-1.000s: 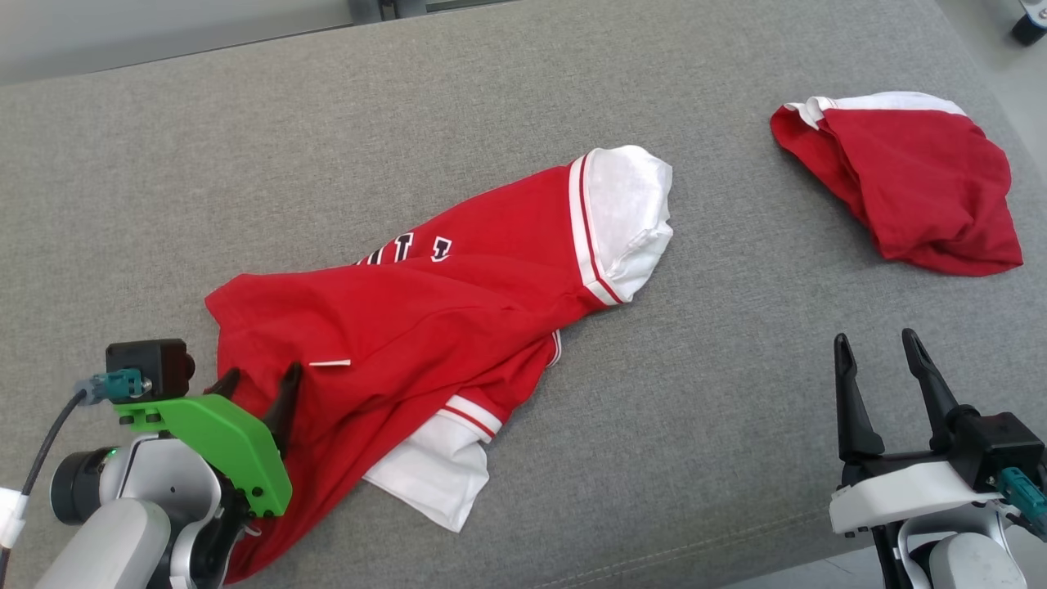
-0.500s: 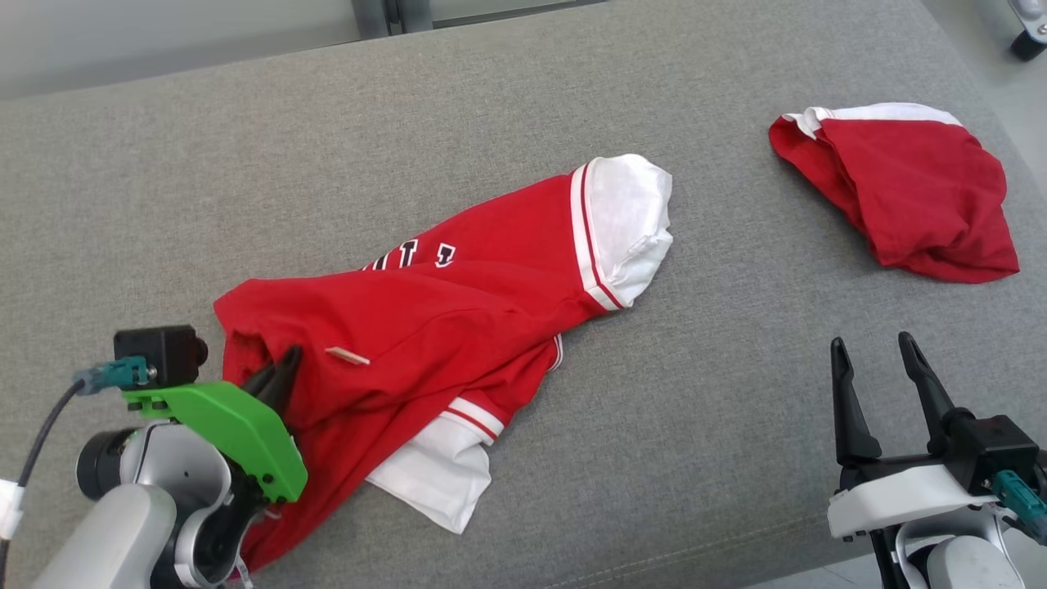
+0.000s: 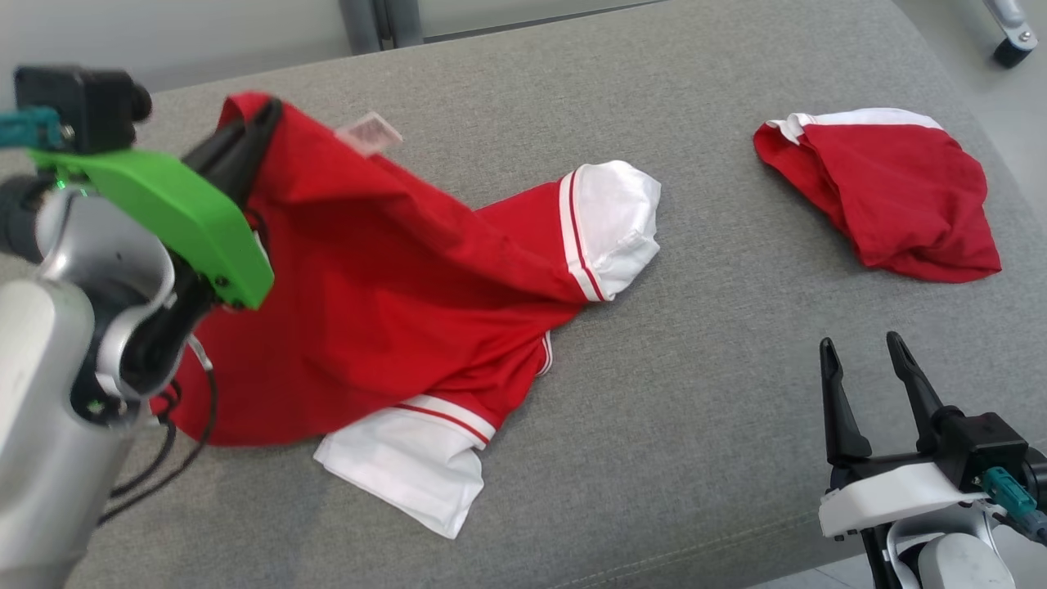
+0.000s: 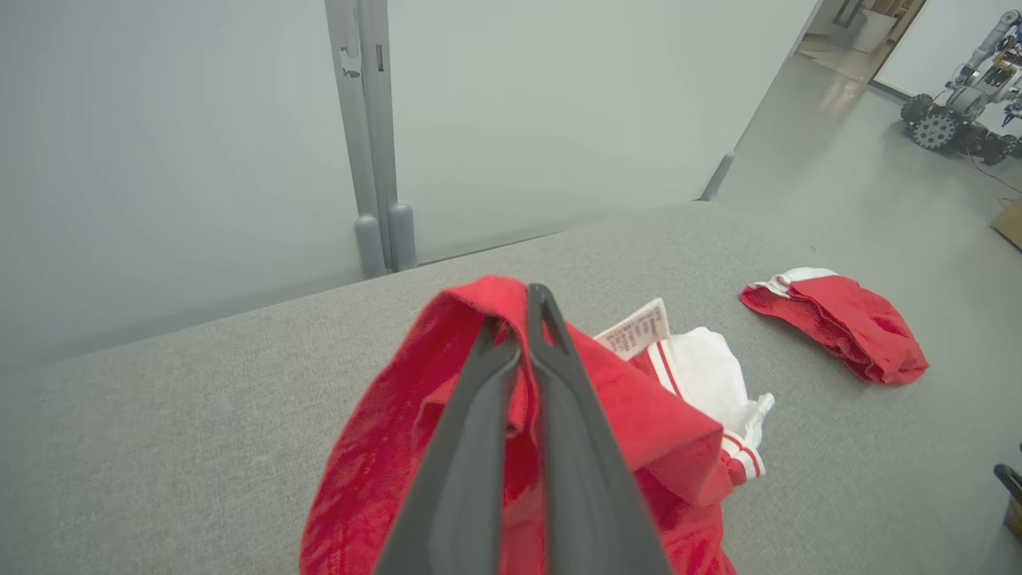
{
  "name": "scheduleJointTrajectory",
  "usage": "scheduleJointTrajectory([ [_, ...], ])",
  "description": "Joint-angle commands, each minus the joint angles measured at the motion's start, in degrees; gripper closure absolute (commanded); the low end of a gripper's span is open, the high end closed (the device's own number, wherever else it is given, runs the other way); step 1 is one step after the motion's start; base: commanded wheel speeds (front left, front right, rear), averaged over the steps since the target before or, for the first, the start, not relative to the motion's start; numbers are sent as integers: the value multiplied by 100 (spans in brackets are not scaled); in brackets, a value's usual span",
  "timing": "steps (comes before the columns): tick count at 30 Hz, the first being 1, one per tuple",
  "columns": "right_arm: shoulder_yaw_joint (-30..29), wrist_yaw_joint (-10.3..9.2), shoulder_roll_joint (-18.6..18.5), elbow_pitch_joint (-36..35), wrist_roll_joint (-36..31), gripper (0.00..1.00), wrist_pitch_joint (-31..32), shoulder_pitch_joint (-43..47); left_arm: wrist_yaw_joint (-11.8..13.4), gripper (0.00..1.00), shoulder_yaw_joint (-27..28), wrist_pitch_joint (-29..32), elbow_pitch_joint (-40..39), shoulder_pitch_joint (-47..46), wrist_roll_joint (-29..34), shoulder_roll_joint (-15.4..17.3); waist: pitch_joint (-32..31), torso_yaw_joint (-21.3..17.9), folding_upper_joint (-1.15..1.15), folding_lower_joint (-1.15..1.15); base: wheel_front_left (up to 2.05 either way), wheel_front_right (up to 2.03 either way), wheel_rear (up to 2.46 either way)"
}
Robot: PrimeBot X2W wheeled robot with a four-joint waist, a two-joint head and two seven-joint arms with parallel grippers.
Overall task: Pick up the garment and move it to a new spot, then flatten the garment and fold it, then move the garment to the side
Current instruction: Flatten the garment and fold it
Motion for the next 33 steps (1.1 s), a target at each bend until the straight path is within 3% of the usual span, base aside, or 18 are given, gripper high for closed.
scheduleJointTrajectory([
  [1,13,-9,-10,36,78,0,-18,-59,-54,100,-16,58,185,-519,191,-20,-56,-124,0,0,0,0,0],
  [10,-64,-9,-9,96,264,0,-18,-20,-428,100,-224,88,881,-2188,815,-72,-91,-456,0,0,0,0,0],
  [15,-131,-9,-9,131,344,0,-18,138,-454,100,-158,-5,722,-2270,922,94,-152,-492,0,0,0,0,0],
  [19,-161,-9,-7,124,376,0,-18,236,-212,100,-87,22,95,-1278,906,598,-176,-441,0,0,0,0,0],
  [23,-220,-9,-9,93,326,0,-18,251,488,100,233,-295,-770,478,733,1038,-164,-282,0,0,0,0,0],
  [25,-247,-9,-10,73,301,0,-18,226,876,100,460,-671,-1112,1493,541,1020,-151,-190,0,0,0,0,0],
  [28,-262,-9,-11,54,255,0,-18,179,1238,100,675,-1383,-1427,2971,337,829,-135,-33,0,0,0,0,0],
  [30,-249,-9,-9,62,212,0,-18,176,1284,100,741,-1959,-1435,3703,372,703,-133,97,0,0,0,0,0],
  [33,-238,-10,-15,76,97,0,-18,221,900,100,734,-2837,-1176,4408,123,273,-143,353,0,0,0,0,0],
])
